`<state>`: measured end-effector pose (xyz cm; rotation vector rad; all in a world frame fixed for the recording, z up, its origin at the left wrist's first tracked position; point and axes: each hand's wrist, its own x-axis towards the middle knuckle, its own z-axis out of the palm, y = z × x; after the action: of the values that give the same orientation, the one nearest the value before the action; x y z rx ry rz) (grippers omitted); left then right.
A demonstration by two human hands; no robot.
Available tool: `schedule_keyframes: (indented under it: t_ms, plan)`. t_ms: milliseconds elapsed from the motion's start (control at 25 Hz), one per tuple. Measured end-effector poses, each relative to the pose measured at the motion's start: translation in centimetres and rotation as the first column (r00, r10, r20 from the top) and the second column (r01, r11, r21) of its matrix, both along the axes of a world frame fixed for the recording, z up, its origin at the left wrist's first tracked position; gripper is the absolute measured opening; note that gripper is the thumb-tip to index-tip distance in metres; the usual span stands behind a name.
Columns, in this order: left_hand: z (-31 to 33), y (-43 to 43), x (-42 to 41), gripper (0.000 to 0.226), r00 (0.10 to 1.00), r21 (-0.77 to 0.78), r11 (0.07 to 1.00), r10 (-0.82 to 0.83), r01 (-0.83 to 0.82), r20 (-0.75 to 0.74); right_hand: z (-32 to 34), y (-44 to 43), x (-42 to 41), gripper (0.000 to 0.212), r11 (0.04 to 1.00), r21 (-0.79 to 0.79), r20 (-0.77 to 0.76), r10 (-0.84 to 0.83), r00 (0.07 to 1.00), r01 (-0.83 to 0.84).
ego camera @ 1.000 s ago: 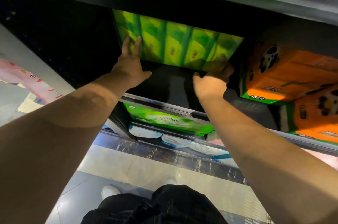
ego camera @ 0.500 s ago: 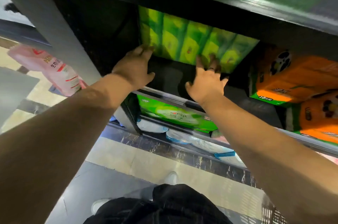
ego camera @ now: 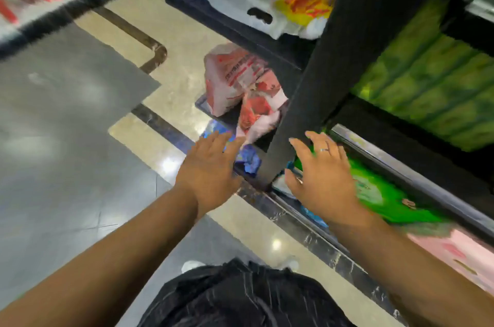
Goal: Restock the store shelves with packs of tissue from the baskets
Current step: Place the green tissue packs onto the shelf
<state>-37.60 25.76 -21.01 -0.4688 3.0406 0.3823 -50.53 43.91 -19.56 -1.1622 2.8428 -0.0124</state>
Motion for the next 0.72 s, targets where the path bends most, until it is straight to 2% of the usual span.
schedule_keyframes:
  t_ms: [160,240,480,600,720]
  plan:
    - [0.1,-7.9,9.6,0.082,0.965,-0.084,0.962,0.26,-0.261,-0.016,0.1,-11.0,6.4,0.068,0.984,-0.003,0.011,0.177,0.984,-0.177]
    - [0.1,-11.5,14.0,0.085,0.917,-0.064,0.915,0.398,-0.398,-0.018,0.3,-16.5,9.2,0.07,0.959,0.026,0.014,0.28,0.96,-0.281]
    - [0.3,-20.3,26.0,0.091,0.717,-0.042,0.716,0.696,-0.697,-0.038,0.3,-31.4,16.5,0.076,0.835,0.083,0.054,0.541,0.84,-0.543]
    - [0.2,-26.4,31.6,0.088,0.59,-0.008,0.59,0.807,-0.807,-0.02,-0.2,-40.1,20.6,0.076,0.763,0.062,0.094,0.637,0.765,-0.643]
    - [0.6,-32.8,36.1,0.088,0.475,-0.04,0.474,0.88,-0.88,-0.022,-0.7,-49.0,24.4,0.078,0.688,0.066,0.116,0.714,0.691,-0.723]
